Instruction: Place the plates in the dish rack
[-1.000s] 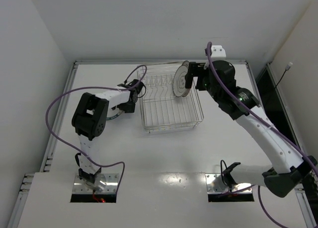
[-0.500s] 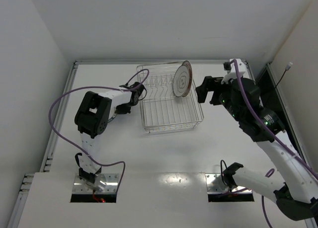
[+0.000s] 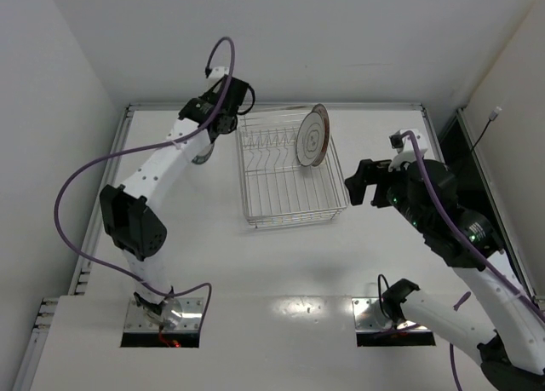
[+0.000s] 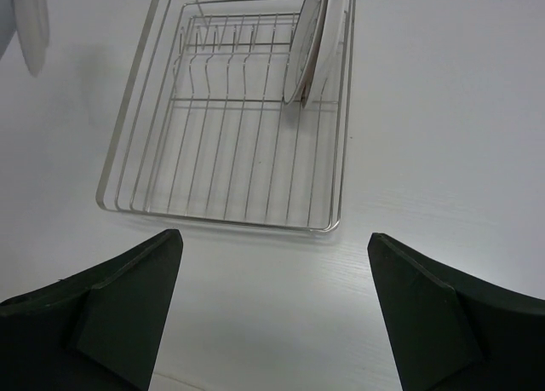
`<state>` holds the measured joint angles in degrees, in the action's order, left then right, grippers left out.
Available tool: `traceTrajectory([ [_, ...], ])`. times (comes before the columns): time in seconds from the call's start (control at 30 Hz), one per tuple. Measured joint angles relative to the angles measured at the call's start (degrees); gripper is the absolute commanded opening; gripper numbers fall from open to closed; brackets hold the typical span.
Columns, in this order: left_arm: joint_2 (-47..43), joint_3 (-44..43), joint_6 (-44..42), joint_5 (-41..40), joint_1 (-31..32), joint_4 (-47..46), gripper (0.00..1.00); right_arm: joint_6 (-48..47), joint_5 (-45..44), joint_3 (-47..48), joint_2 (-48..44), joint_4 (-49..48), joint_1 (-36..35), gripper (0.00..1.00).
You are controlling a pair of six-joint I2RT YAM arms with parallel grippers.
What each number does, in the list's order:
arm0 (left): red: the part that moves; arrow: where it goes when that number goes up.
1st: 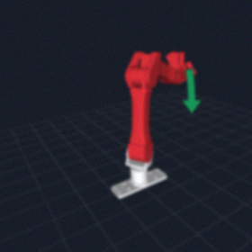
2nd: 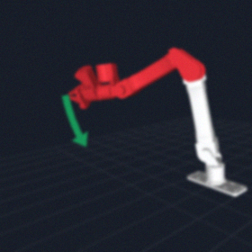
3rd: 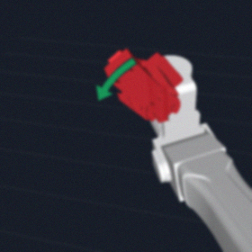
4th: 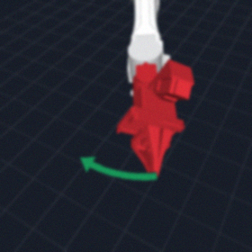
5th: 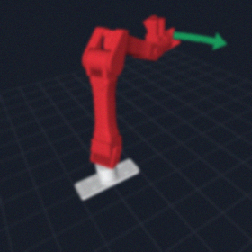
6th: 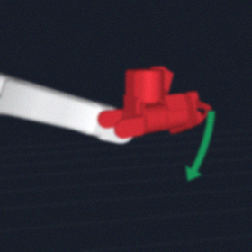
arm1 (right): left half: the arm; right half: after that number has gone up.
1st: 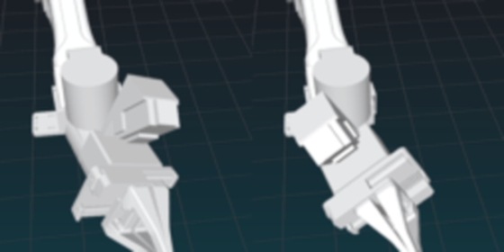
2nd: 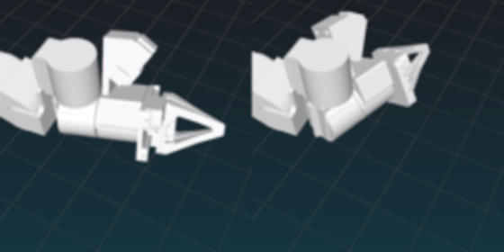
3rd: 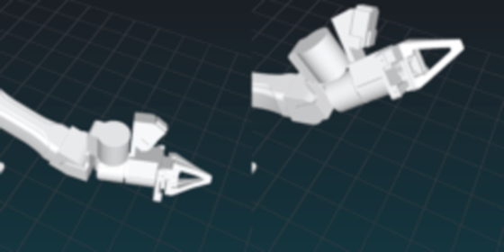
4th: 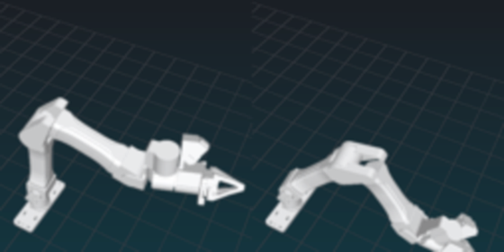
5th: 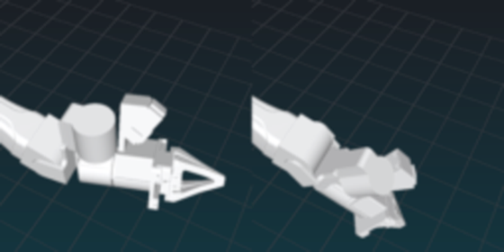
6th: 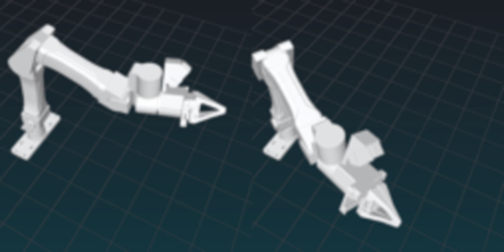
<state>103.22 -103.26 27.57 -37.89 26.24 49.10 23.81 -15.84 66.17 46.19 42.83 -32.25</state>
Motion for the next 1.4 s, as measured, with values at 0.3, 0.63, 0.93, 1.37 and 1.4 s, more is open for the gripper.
traceTrajectory([
  [0.3,-5.62,-10.21,1.88,12.59,6.8,-10.93,0.0,-0.02,-0.11,0.0,-0.87,2.25,0.0,0.89],
  [0.63,-7.34,6.36,10.34,30.27,6.4,-39.87,0.0,0.0,-0.02,-0.04,-5.14,5.55,0.0,0.89],
  [0.93,-1.6,14.36,18.23,34.93,6.6,-53.79,0.0,0.42,1.9,-2.29,-9.31,8.74,0.02,0.89],
  [1.37,2.4,15.34,22.12,34.56,7.85,-60.39,0.0,0.42,2.64,-3.52,-11.65,11.78,0.02,0.89],
  [1.4,2.8,15.34,22.29,34.4,7.93,-60.39,0.0,0.42,2.64,-3.52,-11.69,11.82,0.02,0.89],
])
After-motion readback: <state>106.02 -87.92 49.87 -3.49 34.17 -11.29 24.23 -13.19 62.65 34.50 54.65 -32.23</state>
